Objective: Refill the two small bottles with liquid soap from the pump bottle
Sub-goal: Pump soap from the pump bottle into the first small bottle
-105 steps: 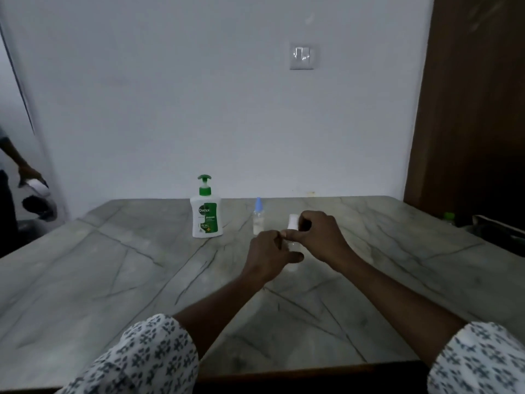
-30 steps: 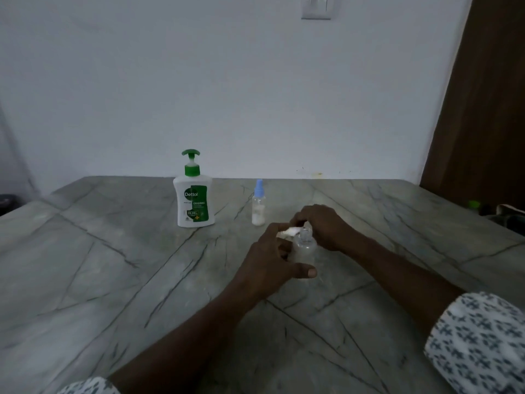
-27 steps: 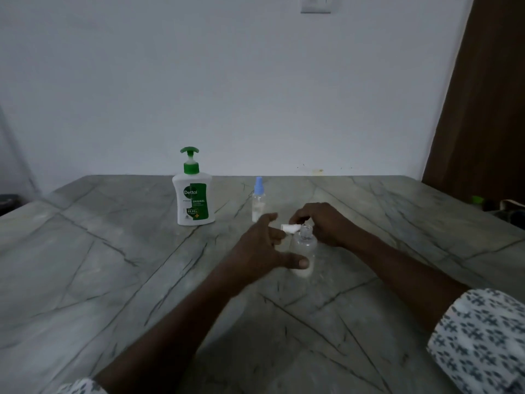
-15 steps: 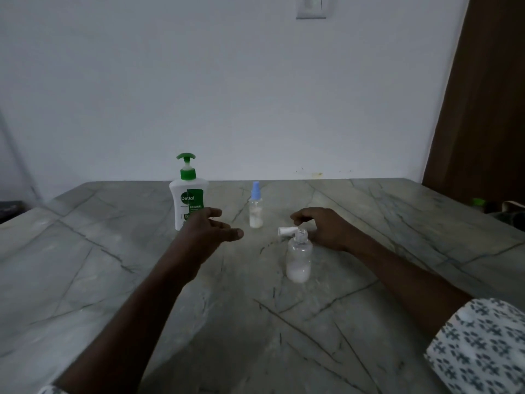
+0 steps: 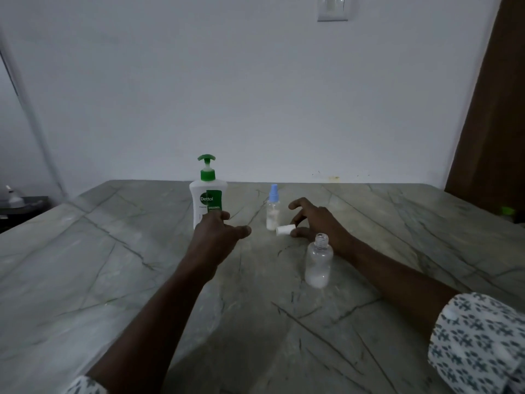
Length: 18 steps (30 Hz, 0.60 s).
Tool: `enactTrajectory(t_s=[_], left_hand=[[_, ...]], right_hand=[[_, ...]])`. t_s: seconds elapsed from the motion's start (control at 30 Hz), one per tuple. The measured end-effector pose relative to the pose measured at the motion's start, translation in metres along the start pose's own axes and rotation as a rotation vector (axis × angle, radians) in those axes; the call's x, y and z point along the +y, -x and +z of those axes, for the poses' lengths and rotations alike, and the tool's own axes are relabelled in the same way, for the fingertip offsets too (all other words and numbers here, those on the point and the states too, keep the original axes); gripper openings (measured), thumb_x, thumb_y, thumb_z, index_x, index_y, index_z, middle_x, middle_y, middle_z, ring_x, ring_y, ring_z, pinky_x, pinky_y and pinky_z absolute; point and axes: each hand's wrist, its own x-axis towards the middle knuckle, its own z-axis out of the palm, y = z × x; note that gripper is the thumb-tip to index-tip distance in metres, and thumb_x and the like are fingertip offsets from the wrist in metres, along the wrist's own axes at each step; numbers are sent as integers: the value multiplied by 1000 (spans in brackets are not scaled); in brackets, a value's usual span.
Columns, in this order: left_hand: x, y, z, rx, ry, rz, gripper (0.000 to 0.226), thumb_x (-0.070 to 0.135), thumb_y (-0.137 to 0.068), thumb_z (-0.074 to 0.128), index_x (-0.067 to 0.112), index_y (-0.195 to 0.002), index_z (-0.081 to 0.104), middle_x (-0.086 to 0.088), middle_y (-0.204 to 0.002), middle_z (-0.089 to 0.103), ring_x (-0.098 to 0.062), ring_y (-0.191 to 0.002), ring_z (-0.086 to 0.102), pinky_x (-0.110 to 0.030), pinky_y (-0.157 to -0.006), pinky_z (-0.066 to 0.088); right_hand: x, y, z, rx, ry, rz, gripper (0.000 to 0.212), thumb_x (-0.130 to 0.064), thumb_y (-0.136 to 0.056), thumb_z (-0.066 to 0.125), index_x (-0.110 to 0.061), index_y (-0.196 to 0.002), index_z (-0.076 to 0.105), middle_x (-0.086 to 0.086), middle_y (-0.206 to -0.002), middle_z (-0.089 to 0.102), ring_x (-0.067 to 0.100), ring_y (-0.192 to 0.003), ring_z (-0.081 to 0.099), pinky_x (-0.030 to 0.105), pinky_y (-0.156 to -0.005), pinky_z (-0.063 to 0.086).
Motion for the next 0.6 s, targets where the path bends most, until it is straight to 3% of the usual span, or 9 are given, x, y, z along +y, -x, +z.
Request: enactTrajectory(t_s=[0.07,0.17,0.3,0.37,0.47,0.53,0.6], left_hand=[[-2,-1,0,25,-20,2,65,24,-80,82,8,-135,51,-12,-121,61,-30,-109,61,-50,-101,50],[-3,-2,-1,39,-11,9,62,24,-81,81,6,-133,52,-13,-126,59,-32,-112,60,-51,-101,49],[-3,-3,-4,91,16,15,49,18,-82,80,4,-124,59,-10,-118,63,-27,-103,62,-40,-90,53],[-4,-6,-9,162,46,6,38,11,-82,78,5,-115,61,-7,-110,63,-25,-98,61,-34,-80,49],[-11,-25,-23,304,79,-53,31,7,-79,76,2,-106,61,-13,-114,65,-32,-100,62,-41,-86,54],[-13,-42,-37,348,50,-116,48,10,-74,77,-2,-115,56,-22,-124,58,-38,-107,59,-46,-89,55],[-13,-55,-52,243,60,-110,67,7,-71,81,0,-127,46,-19,-130,51,-35,-111,55,-39,-81,53]], right_hand=[[-4,-4,8,-19,25,15,61,-19,-75,80,-16,-126,46,-1,-101,73,-4,-61,54,28,-75,41],[-7,-10,16,-27,44,53,78,-23,-74,81,-16,-138,37,-3,-108,72,15,-91,64,35,-96,42],[-8,-6,6,-9,-71,96,93,-29,-69,85,-19,-144,31,3,-121,66,19,-114,59,35,-97,45],[-9,3,-6,40,-131,105,86,-30,-72,83,-18,-142,35,5,-123,63,17,-113,58,28,-91,44],[-7,21,-25,120,-159,122,66,-27,-80,77,-15,-136,45,5,-123,63,15,-108,60,25,-88,43],[-7,33,-38,172,-132,127,52,-23,-83,74,-13,-129,53,5,-123,65,15,-103,63,24,-85,44],[-9,46,-49,208,-136,147,42,-18,-84,72,-12,-124,59,3,-121,65,14,-98,64,19,-76,44]])
